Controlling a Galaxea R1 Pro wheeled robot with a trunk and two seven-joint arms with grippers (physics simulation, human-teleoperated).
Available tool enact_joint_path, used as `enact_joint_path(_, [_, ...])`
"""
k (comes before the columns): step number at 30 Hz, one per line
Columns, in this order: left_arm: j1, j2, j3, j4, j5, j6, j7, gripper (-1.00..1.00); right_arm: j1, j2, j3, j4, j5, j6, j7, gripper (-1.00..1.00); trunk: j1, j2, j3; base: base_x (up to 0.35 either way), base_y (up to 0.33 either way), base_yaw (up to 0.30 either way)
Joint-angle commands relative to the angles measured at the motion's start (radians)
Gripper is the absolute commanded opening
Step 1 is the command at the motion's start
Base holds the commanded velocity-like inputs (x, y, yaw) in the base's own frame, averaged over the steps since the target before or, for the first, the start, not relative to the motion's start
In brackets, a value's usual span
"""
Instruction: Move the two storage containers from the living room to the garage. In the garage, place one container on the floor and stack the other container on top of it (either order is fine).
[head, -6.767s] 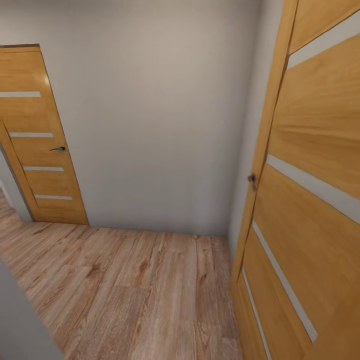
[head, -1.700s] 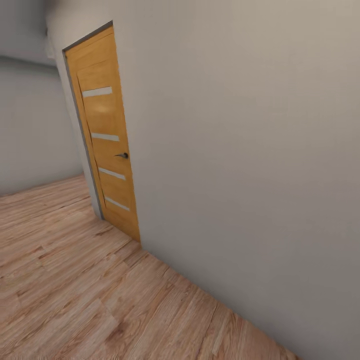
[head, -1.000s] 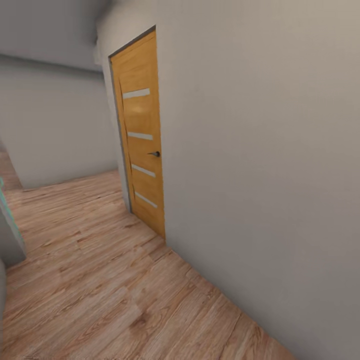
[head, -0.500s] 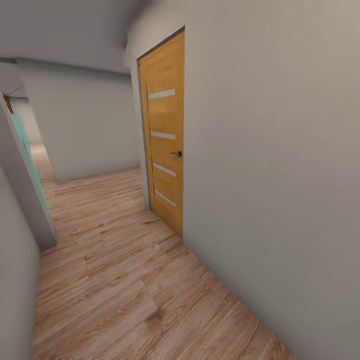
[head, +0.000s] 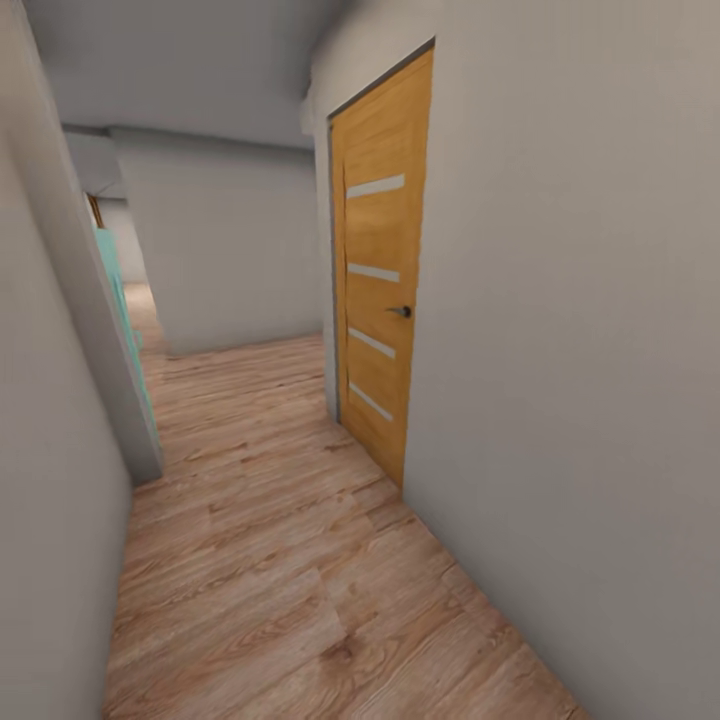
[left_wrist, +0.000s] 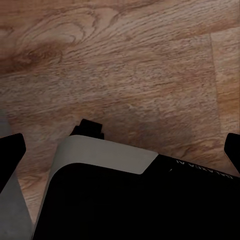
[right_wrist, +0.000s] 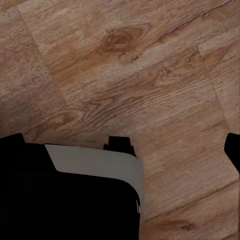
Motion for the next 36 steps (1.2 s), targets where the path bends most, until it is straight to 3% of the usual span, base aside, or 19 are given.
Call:
enact_joint_path(1, [-0.001,0.0,-0.008,0.001,0.007,-0.002,0.002,1.0,-0.001,0.0,0.009,0.003,-0.009,-0.006,-0.001,1.0,0.001,-0.001,-0.001,0.32,0.0,0.274])
enact_joint_path(30, [-0.001,-0.002,-0.007,0.001,0.007,0.002,0.003,1.0,-0.001,0.0,0.011,0.003,-0.009,-0.006,-0.001,1.0,0.001,-0.001,-0.001,0.321,0.0,0.27])
enact_joint_path(36, [-0.001,-0.002,-0.007,0.001,0.007,0.002,0.003,1.0,-0.001,0.0,0.012,0.003,-0.008,-0.008,-0.001,1.0,0.001,-0.001,-0.001,0.321,0.0,0.117])
